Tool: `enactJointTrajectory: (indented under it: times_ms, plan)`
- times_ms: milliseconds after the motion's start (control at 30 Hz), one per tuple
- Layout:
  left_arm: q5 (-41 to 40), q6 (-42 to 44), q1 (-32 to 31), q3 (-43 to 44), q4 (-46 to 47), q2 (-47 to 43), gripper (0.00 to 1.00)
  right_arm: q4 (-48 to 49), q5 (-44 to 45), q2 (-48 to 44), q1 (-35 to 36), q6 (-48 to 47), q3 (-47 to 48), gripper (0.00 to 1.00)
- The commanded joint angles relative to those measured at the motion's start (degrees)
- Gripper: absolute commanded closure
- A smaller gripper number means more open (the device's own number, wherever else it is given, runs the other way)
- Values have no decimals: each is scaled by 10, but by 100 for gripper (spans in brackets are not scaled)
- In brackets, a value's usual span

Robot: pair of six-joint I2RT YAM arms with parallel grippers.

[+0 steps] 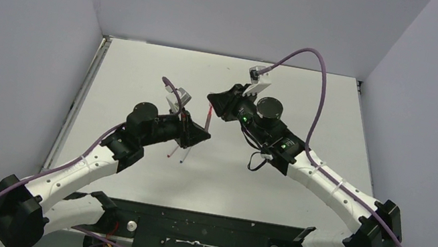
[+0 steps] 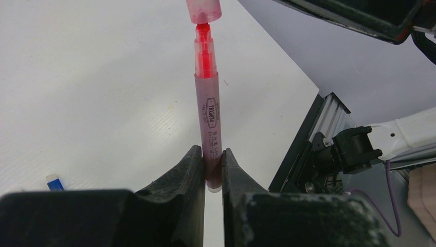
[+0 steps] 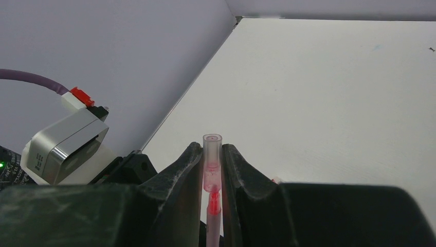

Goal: Insert the pens into the pen caps

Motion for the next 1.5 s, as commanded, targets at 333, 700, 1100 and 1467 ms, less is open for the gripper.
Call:
enactJointTrajectory:
  times_ms: [333, 700, 1100, 1467]
  plan:
    - [1, 16, 13, 41, 0, -17, 100, 13, -8, -45, 6, 0, -36, 100]
    - [8, 19, 31, 71, -1, 0, 100, 22, 13, -71, 36, 19, -73, 100]
    - [-11, 117, 32, 133, -104, 14, 100, -41, 14, -58, 61, -1, -51, 100]
    - [-44, 150, 38, 161, -115, 15, 100, -80, 21, -43, 87, 17, -66, 100]
